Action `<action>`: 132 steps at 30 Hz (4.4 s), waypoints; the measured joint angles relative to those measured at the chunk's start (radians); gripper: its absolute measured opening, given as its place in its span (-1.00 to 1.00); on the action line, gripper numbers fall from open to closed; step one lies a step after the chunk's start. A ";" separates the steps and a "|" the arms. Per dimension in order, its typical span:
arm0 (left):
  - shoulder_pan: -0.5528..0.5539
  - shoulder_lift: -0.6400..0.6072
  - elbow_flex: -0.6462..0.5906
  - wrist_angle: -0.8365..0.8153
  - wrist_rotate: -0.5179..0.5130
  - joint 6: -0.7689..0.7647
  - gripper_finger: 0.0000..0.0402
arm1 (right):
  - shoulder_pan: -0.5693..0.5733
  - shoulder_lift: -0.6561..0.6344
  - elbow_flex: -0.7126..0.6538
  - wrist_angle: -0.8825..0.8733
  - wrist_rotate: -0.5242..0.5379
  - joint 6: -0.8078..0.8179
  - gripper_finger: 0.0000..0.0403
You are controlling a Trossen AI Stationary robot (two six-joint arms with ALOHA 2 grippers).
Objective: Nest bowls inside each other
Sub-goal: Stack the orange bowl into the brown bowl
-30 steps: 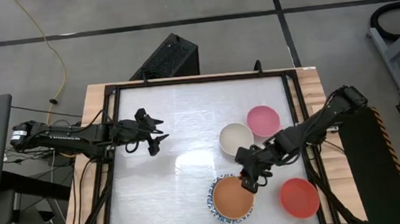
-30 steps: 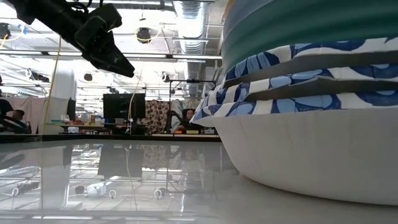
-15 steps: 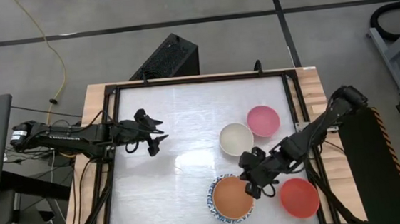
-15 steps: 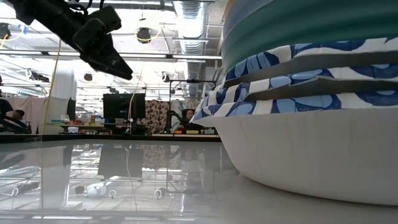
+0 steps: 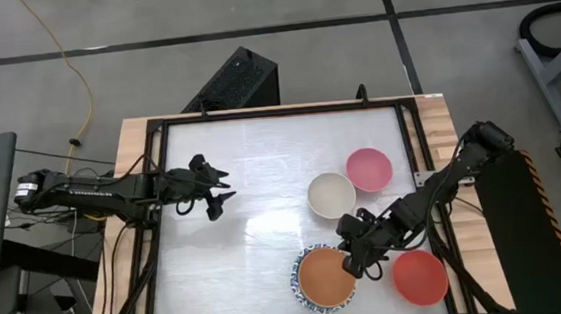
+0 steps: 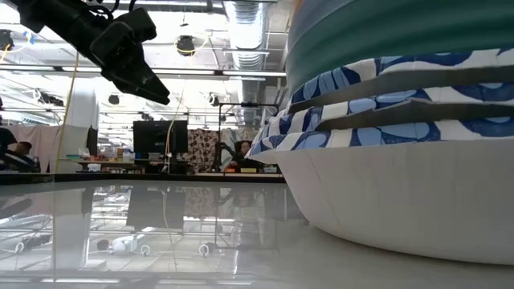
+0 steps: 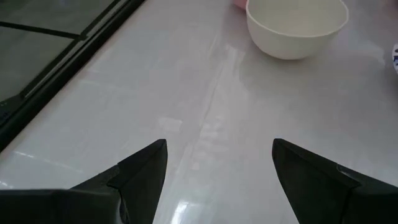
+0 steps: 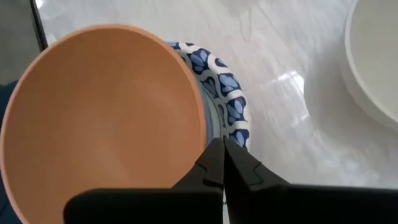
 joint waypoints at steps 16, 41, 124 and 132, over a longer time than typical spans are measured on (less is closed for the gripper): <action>0.000 0.000 0.000 0.000 0.004 -0.006 0.39 | -0.031 -0.104 0.000 -0.086 0.061 -0.034 -0.89; 0.000 0.000 0.000 -0.089 0.030 -0.059 0.39 | 0.231 -0.150 0.001 -0.596 -0.274 0.585 -0.76; 0.000 0.001 0.000 -0.066 0.021 -0.039 0.39 | 0.196 0.079 -0.059 -0.476 -0.394 0.870 -0.95; 0.000 0.001 0.000 -0.060 0.022 -0.030 0.39 | 0.184 0.081 -0.030 -0.504 -0.375 0.930 -0.96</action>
